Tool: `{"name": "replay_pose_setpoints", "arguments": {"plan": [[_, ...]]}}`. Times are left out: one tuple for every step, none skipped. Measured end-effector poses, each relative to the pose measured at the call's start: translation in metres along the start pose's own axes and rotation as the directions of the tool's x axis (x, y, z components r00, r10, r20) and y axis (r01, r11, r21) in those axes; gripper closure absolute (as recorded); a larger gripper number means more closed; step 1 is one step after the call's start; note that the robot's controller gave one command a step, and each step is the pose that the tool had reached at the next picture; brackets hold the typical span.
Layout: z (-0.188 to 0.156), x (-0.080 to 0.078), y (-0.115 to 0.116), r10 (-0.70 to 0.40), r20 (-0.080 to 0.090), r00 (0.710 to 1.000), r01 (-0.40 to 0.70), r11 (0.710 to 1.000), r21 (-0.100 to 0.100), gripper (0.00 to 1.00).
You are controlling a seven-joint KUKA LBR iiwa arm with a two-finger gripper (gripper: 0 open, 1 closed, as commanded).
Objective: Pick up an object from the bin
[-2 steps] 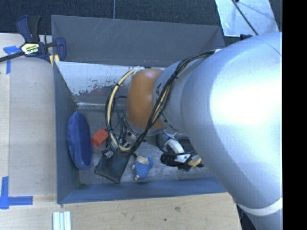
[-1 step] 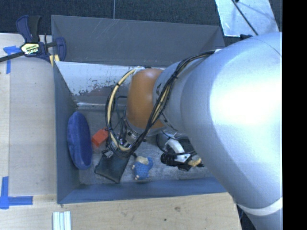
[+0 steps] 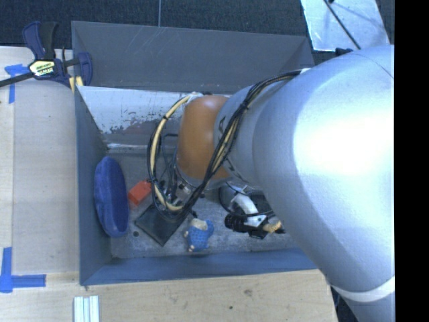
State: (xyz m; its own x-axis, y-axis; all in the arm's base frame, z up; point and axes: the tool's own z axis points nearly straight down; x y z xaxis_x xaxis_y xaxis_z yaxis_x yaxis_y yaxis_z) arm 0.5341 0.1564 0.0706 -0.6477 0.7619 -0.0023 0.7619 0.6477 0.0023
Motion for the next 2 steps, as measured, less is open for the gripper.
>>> {"name": "replay_pose_setpoints", "arguments": {"plan": [[-0.039,-0.002,0.001,-0.001,0.000,1.000,0.001,1.000,-0.002,1.00],[-0.106,-0.004,0.002,-0.002,0.001,1.000,0.003,1.000,-0.005,1.00]]}}
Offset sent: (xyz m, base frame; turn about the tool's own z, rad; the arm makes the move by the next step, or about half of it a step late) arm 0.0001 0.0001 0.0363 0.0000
